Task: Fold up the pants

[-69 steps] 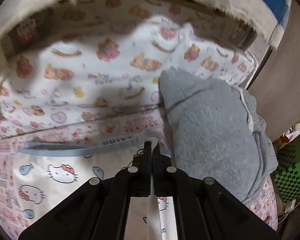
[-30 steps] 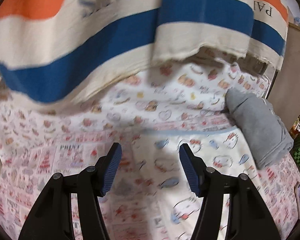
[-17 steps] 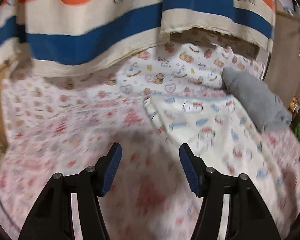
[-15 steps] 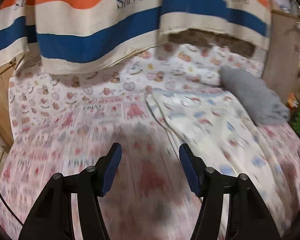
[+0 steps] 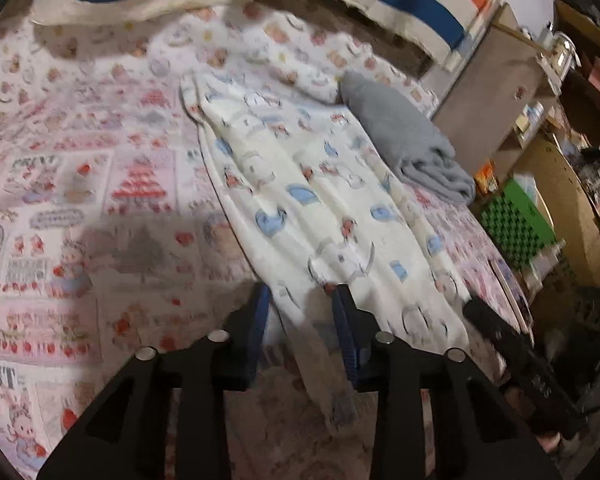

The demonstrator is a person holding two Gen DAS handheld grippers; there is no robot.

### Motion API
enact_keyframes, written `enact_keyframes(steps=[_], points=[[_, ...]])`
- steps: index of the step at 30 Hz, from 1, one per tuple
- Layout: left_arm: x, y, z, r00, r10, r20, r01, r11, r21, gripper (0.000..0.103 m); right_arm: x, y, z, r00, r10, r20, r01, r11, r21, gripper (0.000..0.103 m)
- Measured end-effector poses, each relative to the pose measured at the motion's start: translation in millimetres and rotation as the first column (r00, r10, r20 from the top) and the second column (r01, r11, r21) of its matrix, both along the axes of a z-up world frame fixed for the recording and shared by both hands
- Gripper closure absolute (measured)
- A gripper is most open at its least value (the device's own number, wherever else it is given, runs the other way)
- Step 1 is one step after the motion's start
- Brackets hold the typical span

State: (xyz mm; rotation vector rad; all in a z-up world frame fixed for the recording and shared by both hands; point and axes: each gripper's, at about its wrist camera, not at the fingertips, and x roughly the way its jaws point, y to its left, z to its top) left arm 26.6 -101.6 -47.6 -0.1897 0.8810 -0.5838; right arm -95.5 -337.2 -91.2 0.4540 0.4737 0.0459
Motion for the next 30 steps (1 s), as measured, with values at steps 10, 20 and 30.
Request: enact_keyframes(steps=[10, 20, 30], points=[[-12.5, 6.9, 9.0, 0.993, 0.049, 0.112, -0.051, 0.999, 0.018, 0.101, 14.4, 4.3, -13.5, 0.997, 0.06, -0.05, -0.056, 0.995, 0.088, 0.097], [-31.9, 56.4, 17.7, 0.975, 0.182, 0.126, -0.185, 0.983, 0.007, 0.101, 4.0, 14.4, -10.3, 0.999, 0.039, -0.031, -0.036, 0.995, 0.092, 0.1], [-73.5, 95.9, 18.2, 0.954, 0.247, 0.172, -0.258, 0.965, 0.046, 0.101, -17.7, 29.3, -6.9, 0.995, 0.099, -0.003, -0.097, 0.984, 0.149, 0.1]])
